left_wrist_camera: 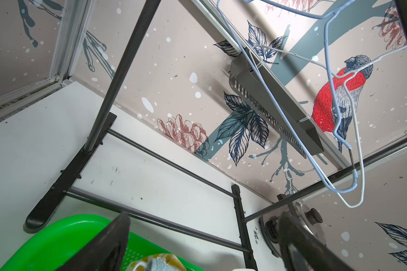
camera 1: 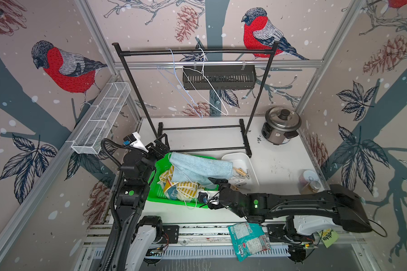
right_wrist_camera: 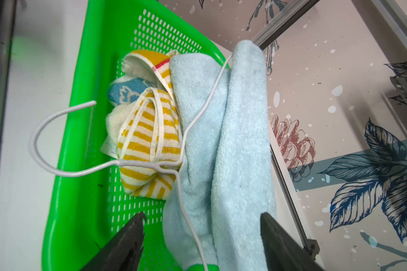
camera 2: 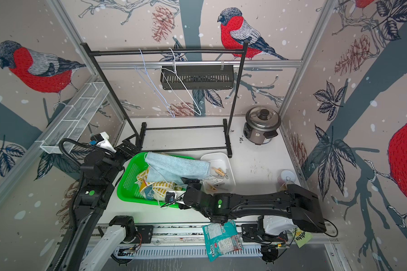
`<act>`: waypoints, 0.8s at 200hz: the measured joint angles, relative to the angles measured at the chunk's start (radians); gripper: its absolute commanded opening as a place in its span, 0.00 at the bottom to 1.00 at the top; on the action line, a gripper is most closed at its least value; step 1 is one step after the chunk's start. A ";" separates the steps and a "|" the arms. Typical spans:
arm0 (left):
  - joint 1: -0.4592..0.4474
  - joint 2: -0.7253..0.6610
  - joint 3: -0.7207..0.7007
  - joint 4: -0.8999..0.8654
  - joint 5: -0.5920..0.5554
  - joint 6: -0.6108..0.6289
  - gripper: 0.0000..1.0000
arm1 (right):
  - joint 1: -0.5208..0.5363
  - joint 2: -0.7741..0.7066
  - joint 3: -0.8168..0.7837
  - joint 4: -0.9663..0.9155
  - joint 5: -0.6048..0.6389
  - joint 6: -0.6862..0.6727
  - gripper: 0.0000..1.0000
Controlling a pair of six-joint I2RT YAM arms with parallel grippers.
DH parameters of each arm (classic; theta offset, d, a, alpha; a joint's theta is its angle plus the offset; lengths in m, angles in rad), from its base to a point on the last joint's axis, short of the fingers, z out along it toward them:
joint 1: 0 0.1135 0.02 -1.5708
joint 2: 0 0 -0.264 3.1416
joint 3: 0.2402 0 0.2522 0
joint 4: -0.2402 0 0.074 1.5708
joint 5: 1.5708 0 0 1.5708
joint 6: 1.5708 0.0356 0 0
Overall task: Remove the clothespins securing towels to the hanger
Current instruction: Pick up the hanger from the basket.
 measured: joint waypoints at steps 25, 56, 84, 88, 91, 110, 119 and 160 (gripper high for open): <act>0.002 -0.007 -0.005 -0.003 0.000 -0.002 0.97 | -0.002 0.095 0.011 0.068 0.037 -0.051 0.76; 0.002 -0.014 -0.005 -0.007 0.000 0.003 0.97 | -0.013 0.194 0.030 0.154 0.063 -0.101 0.73; 0.003 -0.015 -0.005 -0.011 -0.001 0.005 0.97 | -0.019 0.260 0.034 0.247 0.069 -0.155 0.71; 0.003 -0.016 -0.005 -0.013 -0.001 0.005 0.97 | -0.019 0.272 0.036 0.260 0.069 -0.158 0.71; 0.004 -0.016 -0.005 -0.015 -0.001 0.005 0.97 | -0.020 0.279 0.037 0.269 0.069 -0.159 0.70; 0.004 -0.016 -0.005 -0.024 -0.002 0.006 0.97 | -0.026 0.315 0.048 0.321 0.069 -0.186 0.63; 0.004 -0.016 -0.005 -0.025 -0.003 0.006 0.97 | -0.030 0.328 0.049 0.343 0.068 -0.204 0.60; 0.007 -0.017 -0.005 -0.028 -0.010 0.023 0.97 | -0.039 0.341 0.051 0.380 0.065 -0.229 0.32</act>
